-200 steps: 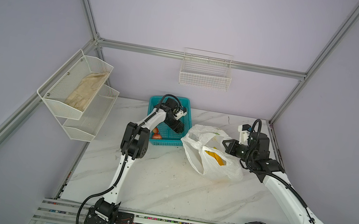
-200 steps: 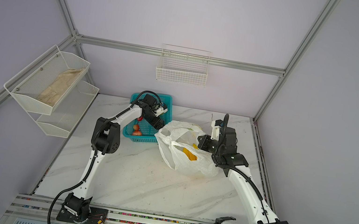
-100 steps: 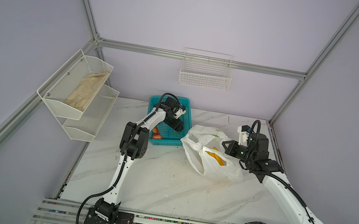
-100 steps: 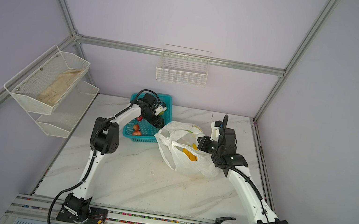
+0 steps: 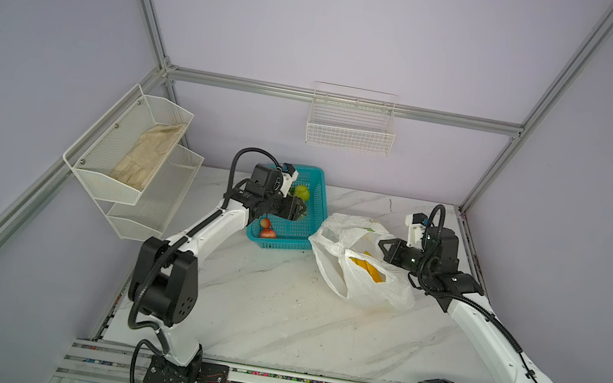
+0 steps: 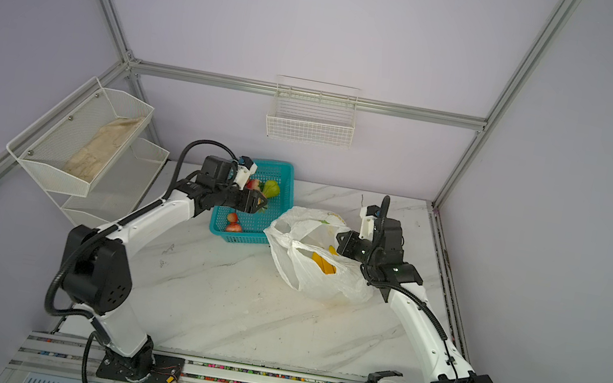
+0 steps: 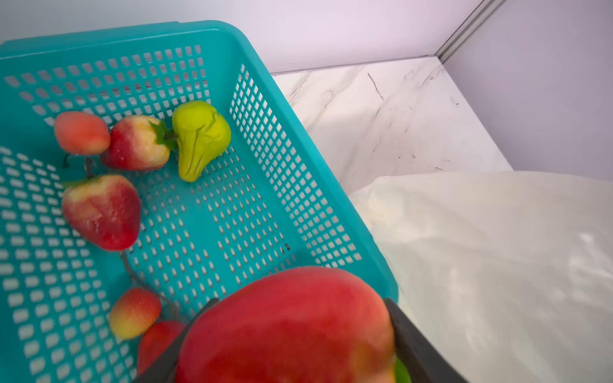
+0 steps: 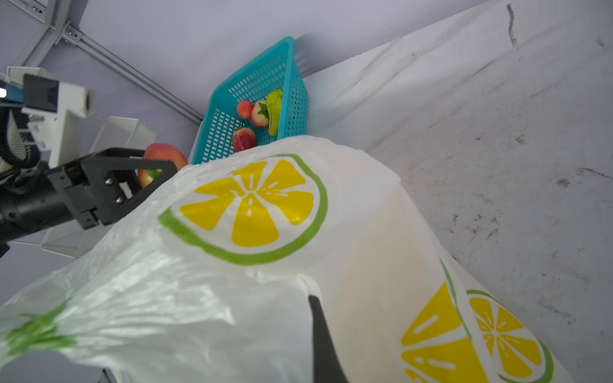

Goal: Place the fake fruits into the plastic bag and tie a complex knot
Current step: 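Grasp the red apple with left gripper and lift it toward the bag, then lower the apple into the bag opening with left gripper while right holds bag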

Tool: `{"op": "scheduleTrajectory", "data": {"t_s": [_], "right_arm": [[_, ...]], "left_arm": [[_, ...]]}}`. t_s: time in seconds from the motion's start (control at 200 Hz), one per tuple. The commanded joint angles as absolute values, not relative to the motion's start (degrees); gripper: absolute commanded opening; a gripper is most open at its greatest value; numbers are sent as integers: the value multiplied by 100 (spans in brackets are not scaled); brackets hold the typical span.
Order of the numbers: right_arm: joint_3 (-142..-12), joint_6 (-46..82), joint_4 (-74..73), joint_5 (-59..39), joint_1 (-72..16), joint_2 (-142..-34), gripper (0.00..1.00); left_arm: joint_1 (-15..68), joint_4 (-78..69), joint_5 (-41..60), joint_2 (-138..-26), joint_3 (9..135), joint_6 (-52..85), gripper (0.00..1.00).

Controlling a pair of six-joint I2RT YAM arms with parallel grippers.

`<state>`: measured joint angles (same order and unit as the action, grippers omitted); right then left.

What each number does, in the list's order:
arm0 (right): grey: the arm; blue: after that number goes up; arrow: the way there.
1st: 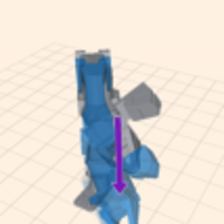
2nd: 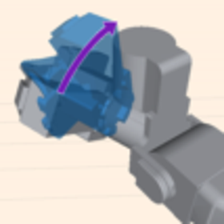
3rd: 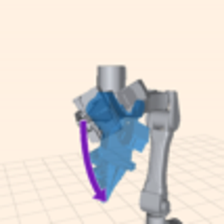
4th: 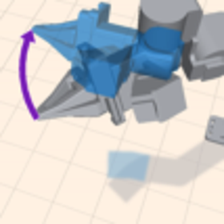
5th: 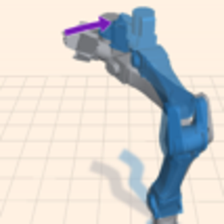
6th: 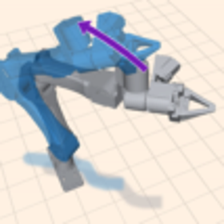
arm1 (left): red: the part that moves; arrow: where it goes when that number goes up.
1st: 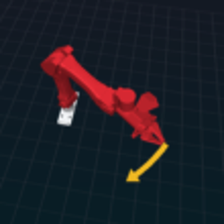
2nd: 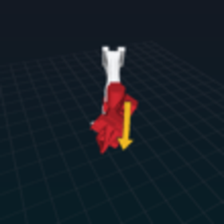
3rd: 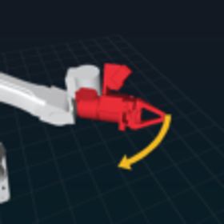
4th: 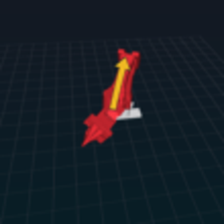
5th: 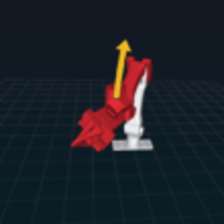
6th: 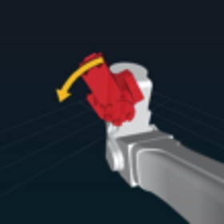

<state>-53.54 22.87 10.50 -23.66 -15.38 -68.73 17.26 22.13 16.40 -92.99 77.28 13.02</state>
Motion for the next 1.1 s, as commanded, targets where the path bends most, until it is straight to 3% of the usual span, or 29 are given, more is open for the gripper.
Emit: {"op": "scheduleTrajectory", "data": {"t_s": [0.0, 0.185, 0.33, 0.505, 0.715, 1.095], "right_arm": [[-5393, 2334, 835, -2427, -1520, -6885, 5], [-5486, 2208, 782, -2432, -1512, -6978, 5], [-5493, 2172, 766, -2518, -1514, -7053, 5], [-5485, 2153, 839, -2601, -1518, -6901, 5], [-5426, 2124, 1045, -2697, -1515, -6769, 5], [-5308, 2192, 1014, -2970, -1513, -6632, 5]], "left_arm": [[2023, 1568, 1452, -8307, 6518, 2042, 58], [2892, 1886, 1065, -6465, 5290, 2298, 58], [3738, 1890, 1254, -5959, 5181, 2595, 56], [4447, 1396, 1498, -6363, 5705, 2654, 56], [4518, 908, 1863, -7397, 6586, 2489, 56], [4524, 879, 1425, -8714, 7159, 2044, 58]]}}
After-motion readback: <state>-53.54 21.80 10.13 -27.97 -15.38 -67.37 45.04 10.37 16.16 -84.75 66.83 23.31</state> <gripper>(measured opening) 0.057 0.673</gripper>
